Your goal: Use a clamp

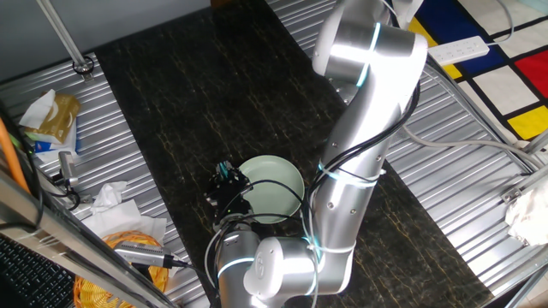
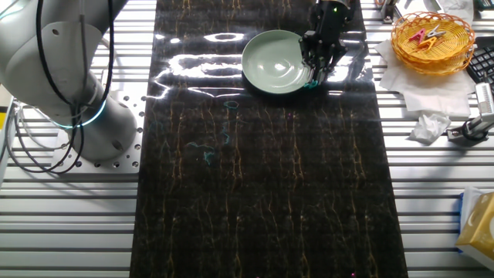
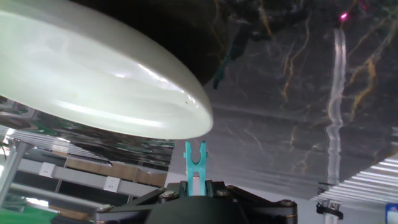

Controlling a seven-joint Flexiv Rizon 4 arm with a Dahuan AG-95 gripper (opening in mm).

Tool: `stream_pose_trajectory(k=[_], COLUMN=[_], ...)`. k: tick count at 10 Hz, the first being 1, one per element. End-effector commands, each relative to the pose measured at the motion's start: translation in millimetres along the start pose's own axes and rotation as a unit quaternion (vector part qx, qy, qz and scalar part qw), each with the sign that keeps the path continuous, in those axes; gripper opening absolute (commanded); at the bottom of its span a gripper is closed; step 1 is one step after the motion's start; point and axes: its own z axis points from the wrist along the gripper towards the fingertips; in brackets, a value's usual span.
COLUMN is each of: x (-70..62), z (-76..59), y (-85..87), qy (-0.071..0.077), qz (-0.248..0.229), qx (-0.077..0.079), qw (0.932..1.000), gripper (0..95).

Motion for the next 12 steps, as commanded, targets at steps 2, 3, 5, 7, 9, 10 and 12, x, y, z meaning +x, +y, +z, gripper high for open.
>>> stream_pose_trajectory(k=[2, 3, 5, 7, 9, 10, 12], x=[-8.5, -8.0, -10.6, -10.4, -10.4, -10.5, -11.4], z=[5.9, 1.3, -2.5, -2.5, -2.3, -2.2, -1.6], y=[-4.0, -6.2, -6.9, -7.1, -7.3, -7.5, -8.5], qy=[-0.001, -0.001, 0.002, 0.006, 0.007, 0.006, 0.002], qz=[0.000, -0.002, 0.002, 0.004, 0.012, 0.012, 0.010], qx=[-0.009, -0.011, -0.011, -0.008, -0.007, -0.007, -0.009], qw=[1.0000, 0.9999, 0.9999, 0.9999, 0.9999, 0.9999, 0.9999], gripper=[0.0, 0.0, 0.0, 0.0, 0.0, 0.0, 0.0])
